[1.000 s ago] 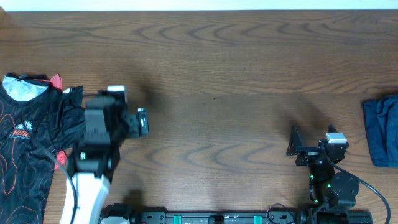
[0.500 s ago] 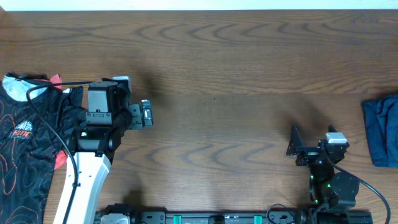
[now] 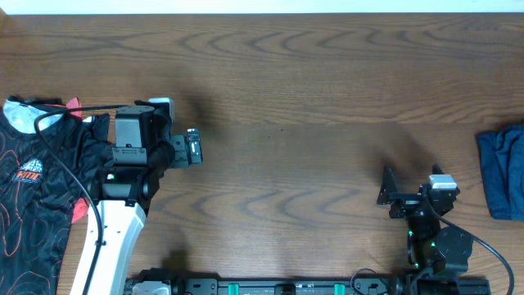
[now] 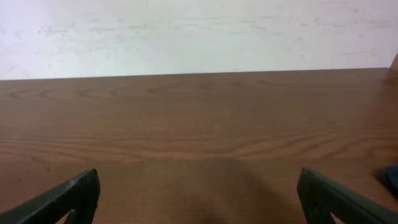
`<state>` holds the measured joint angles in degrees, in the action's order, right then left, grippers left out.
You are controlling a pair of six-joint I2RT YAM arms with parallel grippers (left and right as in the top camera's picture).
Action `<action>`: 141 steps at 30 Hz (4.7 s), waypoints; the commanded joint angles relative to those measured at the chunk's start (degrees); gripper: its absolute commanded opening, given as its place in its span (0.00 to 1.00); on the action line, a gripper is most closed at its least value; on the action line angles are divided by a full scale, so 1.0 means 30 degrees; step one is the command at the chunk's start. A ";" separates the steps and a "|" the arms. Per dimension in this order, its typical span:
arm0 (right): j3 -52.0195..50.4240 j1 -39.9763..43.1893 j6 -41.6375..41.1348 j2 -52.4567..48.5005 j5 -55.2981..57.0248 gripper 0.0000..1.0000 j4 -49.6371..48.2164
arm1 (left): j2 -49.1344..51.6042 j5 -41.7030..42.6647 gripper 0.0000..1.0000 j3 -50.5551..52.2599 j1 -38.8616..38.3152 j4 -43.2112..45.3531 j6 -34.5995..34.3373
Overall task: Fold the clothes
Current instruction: 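Move the left gripper left over the black jersey on the pile, then lower the left gripper and pinch the black jersey's sleeve edge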
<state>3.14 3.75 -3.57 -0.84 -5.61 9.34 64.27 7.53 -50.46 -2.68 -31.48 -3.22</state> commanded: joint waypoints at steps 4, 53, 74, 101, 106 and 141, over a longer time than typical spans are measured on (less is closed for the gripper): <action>-0.0138 0.0131 0.0291 0.0153 -0.0080 0.99 -0.0022 | -0.0087 -0.0874 0.99 -0.0801 0.0546 0.0678 -0.0663; -0.0138 0.0131 0.0291 0.0153 -0.0080 0.99 -0.0022 | 0.5158 -0.4903 0.95 -0.6477 0.6586 -0.2630 -0.0634; -0.0138 0.0131 0.0291 0.0153 -0.0080 0.99 -0.0022 | 0.7519 -0.4896 0.95 -0.6477 0.7599 -0.1800 -0.0590; -0.0138 0.0131 0.0291 0.0153 -0.0080 0.99 -0.0022 | 0.9544 -0.4889 0.95 -0.6477 0.8604 -0.2273 -0.0590; -0.0138 0.0131 0.0291 0.0153 -0.0080 0.99 -0.0022 | 0.9544 -0.4889 0.95 -0.6477 0.8604 -0.3162 -0.0590; -0.0138 0.0131 0.0291 0.0153 -0.0080 0.99 -0.0022 | 1.3347 0.0233 0.84 -0.6477 1.3515 0.0576 -0.1705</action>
<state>3.14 3.75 -3.40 -0.84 -5.61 9.34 103.28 6.11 -68.38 37.15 -30.33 -9.10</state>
